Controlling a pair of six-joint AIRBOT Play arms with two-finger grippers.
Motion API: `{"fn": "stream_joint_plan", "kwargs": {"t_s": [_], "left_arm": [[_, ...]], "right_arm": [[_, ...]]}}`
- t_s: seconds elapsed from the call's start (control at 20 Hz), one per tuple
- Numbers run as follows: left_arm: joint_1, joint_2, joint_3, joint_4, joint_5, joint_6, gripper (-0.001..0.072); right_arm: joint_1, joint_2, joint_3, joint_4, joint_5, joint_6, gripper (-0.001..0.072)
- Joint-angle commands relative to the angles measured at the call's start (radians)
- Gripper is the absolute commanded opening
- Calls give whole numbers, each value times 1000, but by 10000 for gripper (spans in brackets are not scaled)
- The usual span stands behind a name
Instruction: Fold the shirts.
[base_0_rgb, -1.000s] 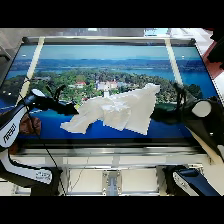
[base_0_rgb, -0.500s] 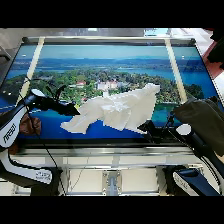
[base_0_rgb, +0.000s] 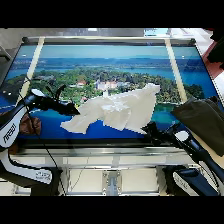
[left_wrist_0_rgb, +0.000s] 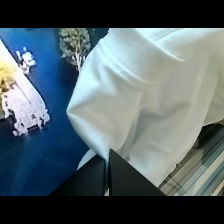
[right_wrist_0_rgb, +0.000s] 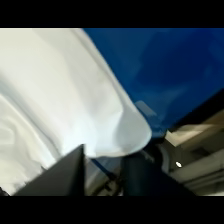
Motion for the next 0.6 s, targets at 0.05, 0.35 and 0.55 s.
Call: {"fn": "stream_joint_plan", "kwargs": {"t_s": [0.05, 0.35, 0.55], "left_arm": [[1, 0, 1, -23, 1, 5, 11], [1, 0, 1, -22, 0, 5, 11], [0, 0, 1, -21, 0, 8, 11]], "right_arm": [[0, -1, -10, 27, -146, 17, 197], [0, -1, -10, 22, -67, 16, 220], [0, -1, -10, 19, 16, 13, 523]]}}
